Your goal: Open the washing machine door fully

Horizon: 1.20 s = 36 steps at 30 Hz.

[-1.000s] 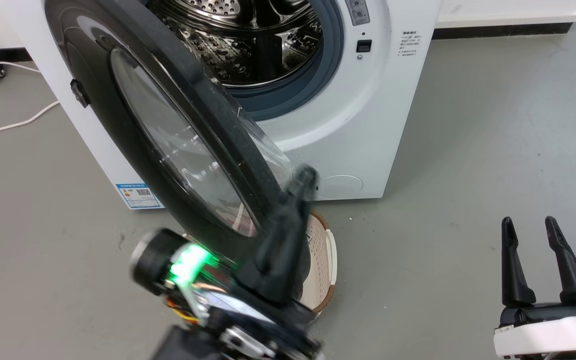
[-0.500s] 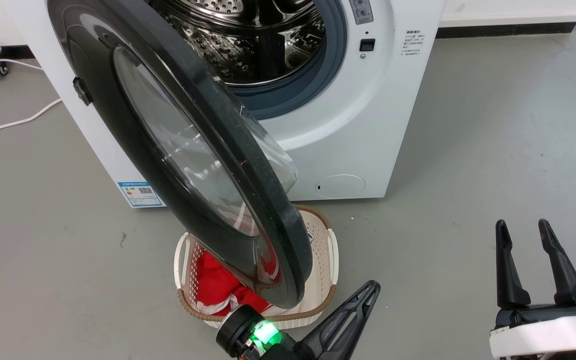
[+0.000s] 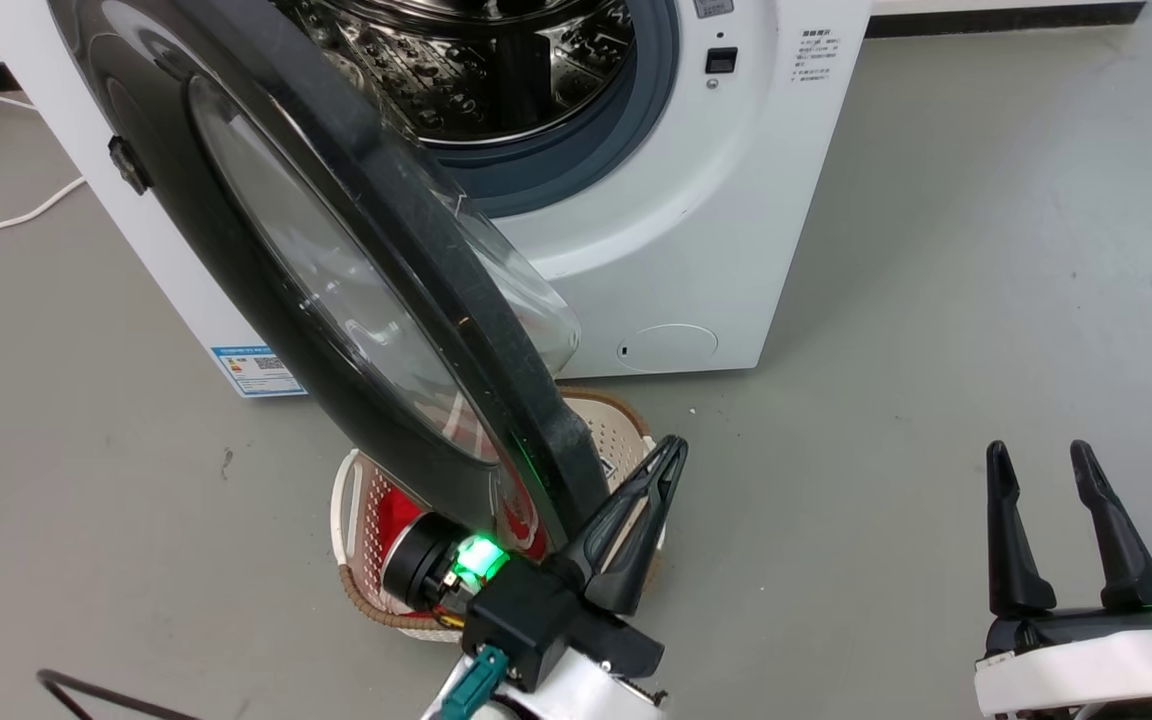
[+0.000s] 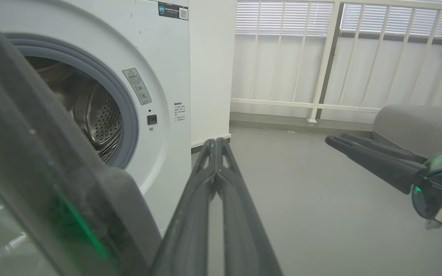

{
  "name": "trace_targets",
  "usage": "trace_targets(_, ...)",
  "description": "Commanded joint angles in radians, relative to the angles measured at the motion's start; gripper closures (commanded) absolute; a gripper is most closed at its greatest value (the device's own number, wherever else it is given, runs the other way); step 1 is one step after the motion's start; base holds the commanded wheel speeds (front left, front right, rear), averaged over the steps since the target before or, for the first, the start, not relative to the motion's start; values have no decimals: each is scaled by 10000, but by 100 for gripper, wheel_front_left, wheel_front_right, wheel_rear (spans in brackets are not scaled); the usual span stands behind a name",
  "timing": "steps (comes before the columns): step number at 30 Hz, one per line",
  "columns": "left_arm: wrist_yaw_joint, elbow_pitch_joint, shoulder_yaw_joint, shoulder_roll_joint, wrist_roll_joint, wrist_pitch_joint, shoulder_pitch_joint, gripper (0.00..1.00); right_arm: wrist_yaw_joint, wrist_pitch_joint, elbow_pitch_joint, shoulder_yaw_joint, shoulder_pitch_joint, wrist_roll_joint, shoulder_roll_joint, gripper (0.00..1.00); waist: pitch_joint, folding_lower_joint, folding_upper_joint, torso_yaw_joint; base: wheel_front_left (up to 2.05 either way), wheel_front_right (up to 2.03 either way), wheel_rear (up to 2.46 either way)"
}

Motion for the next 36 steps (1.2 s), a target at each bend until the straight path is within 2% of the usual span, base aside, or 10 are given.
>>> trace_targets(1,48,86,37,-29,-55,-2,-149,100,-7,-33,56,27,-174,46,33,0,17,0,0,-34,0,0,0)
trace_targets(13,678,723,281,-110,-454,210,-552,100,-7,-127,272,87,-213,215,33,0,86,0,0,-93,0,0,0)
trace_targets(24,1214,309,656,252,-474,503,-123,100,-7,-151,424,200,-302,190,31,0,91,0,0,25,0,0,0)
trace_targets(36,1657,-588,821,763,-618,667,1110,100,-7,-98,173,223,23,-1,30,0,-229,0,0,736,0,0,0)
